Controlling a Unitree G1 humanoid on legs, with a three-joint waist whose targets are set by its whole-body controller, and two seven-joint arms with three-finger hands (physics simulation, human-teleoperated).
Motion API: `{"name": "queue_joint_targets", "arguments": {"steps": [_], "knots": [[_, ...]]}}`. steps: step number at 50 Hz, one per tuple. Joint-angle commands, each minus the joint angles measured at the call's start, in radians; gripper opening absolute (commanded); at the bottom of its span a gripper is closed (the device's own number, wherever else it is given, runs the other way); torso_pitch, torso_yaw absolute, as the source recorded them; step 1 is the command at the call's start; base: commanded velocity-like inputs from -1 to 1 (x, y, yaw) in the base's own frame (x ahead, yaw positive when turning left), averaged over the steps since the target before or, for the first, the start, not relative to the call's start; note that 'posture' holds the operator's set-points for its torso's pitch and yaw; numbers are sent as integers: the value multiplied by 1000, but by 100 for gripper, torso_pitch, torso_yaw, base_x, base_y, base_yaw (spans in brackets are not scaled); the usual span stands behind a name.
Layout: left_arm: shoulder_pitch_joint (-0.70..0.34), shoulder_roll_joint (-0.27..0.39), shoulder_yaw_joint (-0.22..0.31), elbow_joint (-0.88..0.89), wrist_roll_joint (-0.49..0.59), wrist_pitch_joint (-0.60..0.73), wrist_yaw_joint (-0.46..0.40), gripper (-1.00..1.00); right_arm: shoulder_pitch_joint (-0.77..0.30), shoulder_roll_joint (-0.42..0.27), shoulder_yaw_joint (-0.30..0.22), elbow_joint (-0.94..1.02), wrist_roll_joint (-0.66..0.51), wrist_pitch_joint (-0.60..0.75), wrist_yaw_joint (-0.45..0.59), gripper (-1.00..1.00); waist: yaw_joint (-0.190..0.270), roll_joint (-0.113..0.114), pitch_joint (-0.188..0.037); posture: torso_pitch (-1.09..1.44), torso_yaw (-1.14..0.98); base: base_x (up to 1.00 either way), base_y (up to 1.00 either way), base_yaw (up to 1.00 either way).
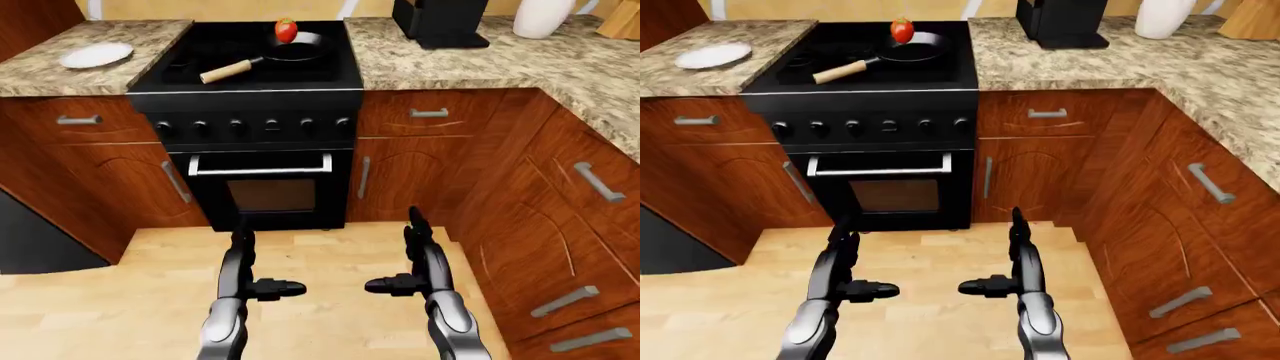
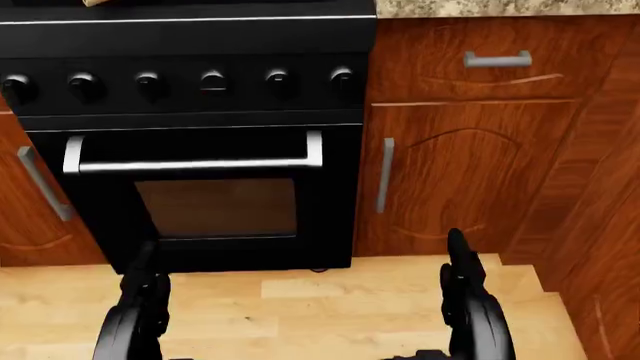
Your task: Pick the tomato from the pan and place it on the plate.
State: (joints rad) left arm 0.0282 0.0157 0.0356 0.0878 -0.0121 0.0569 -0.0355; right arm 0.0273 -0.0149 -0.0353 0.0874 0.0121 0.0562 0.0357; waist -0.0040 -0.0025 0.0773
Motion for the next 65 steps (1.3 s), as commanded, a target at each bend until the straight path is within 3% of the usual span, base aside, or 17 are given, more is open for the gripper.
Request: {"name": "queue_joint_targets", "arguments": {"steps": [1, 3, 4, 5, 7, 8, 15, 21, 29, 34, 50, 51, 55, 58, 61, 62, 65], "knots": [[-69, 16, 30, -42, -22, -59, 1, 100, -59, -20, -23, -32, 16, -97, 16, 100, -2, -8, -1, 0, 0, 0, 0, 0], [-90, 24, 41, 9, -27, -94, 0, 100, -80, -30, -35, 16, -1, -141, 9, 100, 6, 0, -61, 0, 0, 0, 0, 0], [-98, 28, 46, 17, -32, -100, -1, 100, -88, -35, -40, 28, -3, -150, 9, 100, 5, -1, -52, 0, 0, 0, 0, 0], [-102, 31, 49, 20, -34, -104, -2, 100, -92, -37, -40, 35, -13, -161, 5, 100, 5, -6, -18, 0, 0, 0, 0, 0], [-115, 40, 58, 29, -39, -110, -4, 100, -102, -39, -42, 38, -21, -164, 2, 100, 6, -7, -70, 0, 0, 0, 0, 0], [-124, 45, 62, 32, -41, -111, -6, 100, -109, -43, -46, 37, -18, -162, 6, 100, 6, -7, -76, 0, 0, 0, 0, 0], [-199, 89, 103, -25, -58, -101, -32, 100, -157, -77, -85, -82, 21, -102, 45, 100, 8, -5, -83, 0, 0, 0, 0, 0], [-248, 130, 154, -148, -117, -15, -32, 100, -215, -125, -142, -182, 31, -25, 45, 100, 7, -4, -94, 0, 0, 0, 0, 0], [-288, 185, 220, -285, -169, 43, -9, 100, -257, -178, -192, -262, 56, 58, 76, 100, 6, -3, -94, 0, 0, 0, 0, 0], [-354, 235, 259, -335, -217, 118, 19, 100, -297, -215, -218, -350, 65, 143, 96, 100, 6, -4, -82, 0, 0, 0, 0, 0], [-432, 329, 309, -395, -263, 202, 62, 100, -396, -298, -268, -473, 108, 295, 135, 100, 5, 1, -67, 0, 0, 0, 0, 0], [-436, 334, 312, -394, -266, 204, 63, 100, -402, -303, -267, -476, 107, 299, 138, 100, 6, 5, -82, 0, 0, 5, 0, 0], [-441, 351, 326, -392, -278, 209, 65, 100, -425, -320, -275, -486, 109, 322, 138, 100, 4, 2, -48, 0, 0, 11, 9, 0], [-446, 367, 339, -401, -291, 222, 71, 100, -433, -329, -286, -492, 119, 334, 136, 100, -1, 18, -47, 0, 0, 14, 15, 0], [-453, 380, 348, -410, -300, 233, 78, 100, -440, -337, -289, -493, 124, 340, 135, 100, 1, 68, -40, 0, 0, 16, 15, 0], [-457, 386, 350, -414, -302, 237, 80, 100, -442, -340, -288, -494, 125, 342, 135, 100, 3, 49, -41, 0, 0, 16, 14, 0], [-470, 403, 358, -411, -308, 243, 84, 100, -450, -348, -291, -492, 126, 345, 135, 100, -2, 54, -44, 0, 0, 17, 15, 0]]}}
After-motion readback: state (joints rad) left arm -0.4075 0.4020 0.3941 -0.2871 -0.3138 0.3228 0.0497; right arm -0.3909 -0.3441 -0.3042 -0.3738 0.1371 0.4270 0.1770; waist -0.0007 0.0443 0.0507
